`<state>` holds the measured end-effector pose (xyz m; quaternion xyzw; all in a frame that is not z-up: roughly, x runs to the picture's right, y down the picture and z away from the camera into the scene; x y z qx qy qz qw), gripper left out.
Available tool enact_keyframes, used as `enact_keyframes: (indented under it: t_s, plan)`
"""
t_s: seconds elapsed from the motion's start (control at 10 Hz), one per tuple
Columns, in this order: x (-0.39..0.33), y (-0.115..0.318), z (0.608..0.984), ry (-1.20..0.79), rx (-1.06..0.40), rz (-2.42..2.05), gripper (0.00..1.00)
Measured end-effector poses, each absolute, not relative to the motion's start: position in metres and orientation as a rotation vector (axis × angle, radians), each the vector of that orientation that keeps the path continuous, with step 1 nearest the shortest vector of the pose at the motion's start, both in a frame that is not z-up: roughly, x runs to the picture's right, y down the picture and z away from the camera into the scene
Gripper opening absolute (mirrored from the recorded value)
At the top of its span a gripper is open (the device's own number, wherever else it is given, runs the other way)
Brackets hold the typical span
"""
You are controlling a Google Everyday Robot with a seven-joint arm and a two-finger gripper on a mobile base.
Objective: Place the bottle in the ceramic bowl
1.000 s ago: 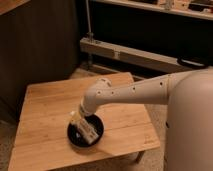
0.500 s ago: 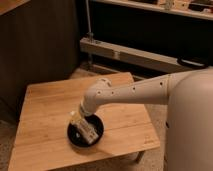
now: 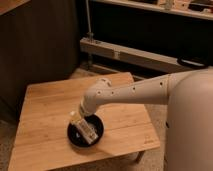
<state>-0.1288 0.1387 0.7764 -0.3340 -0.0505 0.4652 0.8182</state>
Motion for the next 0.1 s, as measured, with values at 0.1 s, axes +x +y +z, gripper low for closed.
enact_keyframes:
  t_s: [0.1]
  plan:
    - [-0.1288, 0.1388, 0.7764, -0.108, -0.712, 0.991, 0.8]
